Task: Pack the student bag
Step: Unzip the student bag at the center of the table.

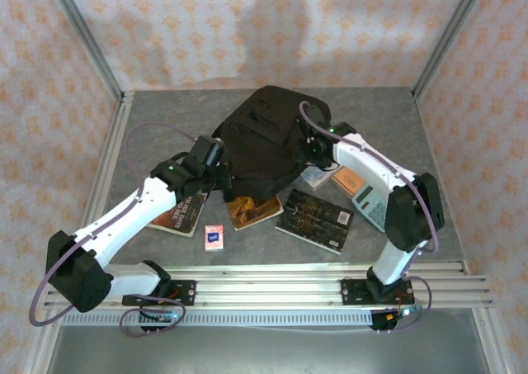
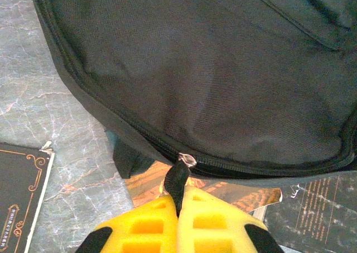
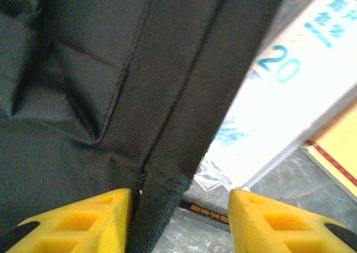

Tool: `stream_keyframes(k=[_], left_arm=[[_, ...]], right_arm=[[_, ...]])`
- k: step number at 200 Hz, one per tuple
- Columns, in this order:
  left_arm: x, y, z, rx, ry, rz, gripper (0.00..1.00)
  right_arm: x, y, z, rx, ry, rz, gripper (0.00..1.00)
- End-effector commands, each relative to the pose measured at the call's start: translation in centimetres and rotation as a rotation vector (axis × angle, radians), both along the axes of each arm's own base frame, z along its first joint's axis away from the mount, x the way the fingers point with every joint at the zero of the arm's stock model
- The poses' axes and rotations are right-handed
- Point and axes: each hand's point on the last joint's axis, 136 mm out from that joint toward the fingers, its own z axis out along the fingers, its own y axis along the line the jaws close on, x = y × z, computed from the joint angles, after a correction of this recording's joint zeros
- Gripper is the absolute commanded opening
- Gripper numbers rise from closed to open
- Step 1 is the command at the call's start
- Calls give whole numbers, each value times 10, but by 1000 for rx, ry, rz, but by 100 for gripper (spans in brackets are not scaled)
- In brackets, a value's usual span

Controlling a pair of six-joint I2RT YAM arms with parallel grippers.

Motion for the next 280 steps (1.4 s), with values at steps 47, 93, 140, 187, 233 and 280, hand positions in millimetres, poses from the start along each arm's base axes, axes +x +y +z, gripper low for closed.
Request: stream_keyframes(k=[47,93,140,187,233,280], left_arm=[[3,-36,34,-60,-90,-45,0],[-6,-51,41,-73,-104,-72,0],[-16,-54,48,-95,-117,-78,0],[-17,-26,39,24,-145,-33,0],[-7,1,23,126,-124,21,0],[4,24,19,141,-107,71,0]], right_arm=[[-41,5,46,371,-40,-399,56],[-55,53,22,510,89,-433,67],[-63,67,-13,537,176,-503,56],[-58,38,-17,328,84,-438,8],[-56,41,-21,253,70,-274,0],[-62,32,-31,155,60,-152,0]])
